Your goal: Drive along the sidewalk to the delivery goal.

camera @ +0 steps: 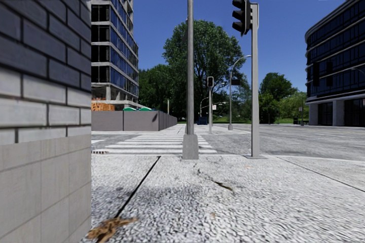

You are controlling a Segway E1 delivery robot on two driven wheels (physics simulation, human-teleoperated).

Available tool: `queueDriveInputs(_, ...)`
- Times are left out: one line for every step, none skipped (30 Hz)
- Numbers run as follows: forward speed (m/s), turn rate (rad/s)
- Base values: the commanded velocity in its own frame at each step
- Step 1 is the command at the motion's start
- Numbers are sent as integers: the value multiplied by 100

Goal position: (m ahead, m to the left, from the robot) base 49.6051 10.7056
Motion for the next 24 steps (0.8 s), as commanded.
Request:
queueDriveInputs(200, 0)
queueDriveInputs(200, 0)
queueDriveInputs(200, 0)
queueDriveInputs(200, 0)
queueDriveInputs(200, 0)
queueDriveInputs(200, 0)
queueDriveInputs(200, 0)
queueDriveInputs(200, 0)
queueDriveInputs(200, 0)
queueDriveInputs(200, 0)
queueDriveInputs(200, 0)
queueDriveInputs(200, 6)
queueDriveInputs(200, 15)
queueDriveInputs(200, 18)
queueDriveInputs(200, 18)
queueDriveInputs(200, 21)
queueDriveInputs(194, 26)
queueDriveInputs(185, 34)
queueDriveInputs(180, 36)
queueDriveInputs(180, 36)
queueDriveInputs(178, 36)
queueDriveInputs(171, 37)
queueDriveInputs(164, 40)
queueDriveInputs(156, 41)
